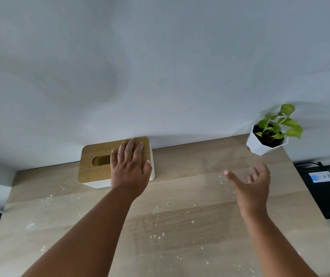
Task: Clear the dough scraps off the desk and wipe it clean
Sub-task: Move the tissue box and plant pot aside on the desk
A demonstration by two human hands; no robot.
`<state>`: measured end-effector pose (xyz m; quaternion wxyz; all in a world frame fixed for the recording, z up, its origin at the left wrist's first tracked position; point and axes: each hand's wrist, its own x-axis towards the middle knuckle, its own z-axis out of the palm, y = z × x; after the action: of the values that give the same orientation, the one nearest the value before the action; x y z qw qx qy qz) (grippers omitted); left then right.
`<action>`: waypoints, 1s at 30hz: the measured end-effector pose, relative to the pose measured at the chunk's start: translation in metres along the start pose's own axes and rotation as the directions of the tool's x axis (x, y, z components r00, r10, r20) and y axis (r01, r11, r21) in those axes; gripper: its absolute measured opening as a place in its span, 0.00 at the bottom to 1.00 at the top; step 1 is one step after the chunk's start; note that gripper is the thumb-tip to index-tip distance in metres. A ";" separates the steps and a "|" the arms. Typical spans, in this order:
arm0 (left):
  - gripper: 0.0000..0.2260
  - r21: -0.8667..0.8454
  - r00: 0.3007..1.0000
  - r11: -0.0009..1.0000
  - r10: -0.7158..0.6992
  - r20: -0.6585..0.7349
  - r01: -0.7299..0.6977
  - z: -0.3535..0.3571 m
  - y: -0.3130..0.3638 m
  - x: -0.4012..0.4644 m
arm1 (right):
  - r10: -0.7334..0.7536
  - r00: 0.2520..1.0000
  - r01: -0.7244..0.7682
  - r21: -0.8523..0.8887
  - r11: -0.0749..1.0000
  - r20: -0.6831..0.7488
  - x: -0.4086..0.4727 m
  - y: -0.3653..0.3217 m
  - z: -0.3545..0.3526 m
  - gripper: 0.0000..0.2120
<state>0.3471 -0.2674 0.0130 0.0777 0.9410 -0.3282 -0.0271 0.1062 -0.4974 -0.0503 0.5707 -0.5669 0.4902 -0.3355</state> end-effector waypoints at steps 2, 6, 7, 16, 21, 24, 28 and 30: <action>0.31 -0.027 1.000 1.000 0.005 0.018 -0.004 -0.001 0.000 0.001 | -0.006 0.996 0.010 -0.046 0.999 0.090 -0.021 -0.004 0.016 0.51; 0.29 -0.177 0.998 0.984 -0.001 0.069 0.013 -0.009 -0.006 0.004 | -0.011 0.954 0.046 -0.111 0.993 0.298 -0.061 -0.019 0.056 0.47; 0.27 -0.243 0.997 0.970 0.004 0.082 0.016 -0.012 -0.008 0.007 | -0.008 0.944 0.045 -0.105 0.993 0.330 -0.068 -0.023 0.067 0.45; 0.20 -0.740 0.921 0.664 -0.347 -0.175 0.110 -0.043 -0.086 -0.016 | 0.041 0.846 0.054 -0.163 0.985 0.531 -0.098 -0.045 0.134 0.42; 0.45 -0.856 0.880 0.408 -0.464 0.104 0.317 -0.026 -0.132 -0.045 | 0.020 0.807 0.120 -0.198 0.973 0.590 -0.108 -0.051 0.156 0.45; 0.49 -0.901 0.918 0.312 -0.350 0.187 0.303 -0.017 -0.140 -0.054 | 0.038 0.799 0.106 -0.203 0.973 0.600 -0.115 -0.052 0.168 0.49; 0.44 -0.921 0.946 0.294 -0.271 0.177 0.256 -0.009 -0.143 -0.054 | 0.033 0.800 0.103 -0.192 0.976 0.599 -0.123 -0.052 0.183 0.46; 0.43 -0.929 0.948 0.272 -0.266 0.177 0.250 -0.007 -0.144 -0.053 | 0.025 0.811 0.121 -0.208 0.971 0.584 -0.125 -0.051 0.188 0.43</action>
<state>0.3949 -0.1223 -0.0037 0.6069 0.7585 -0.0932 -0.2182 0.2546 -0.3269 -0.0017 0.6131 -0.7183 0.3135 -0.0996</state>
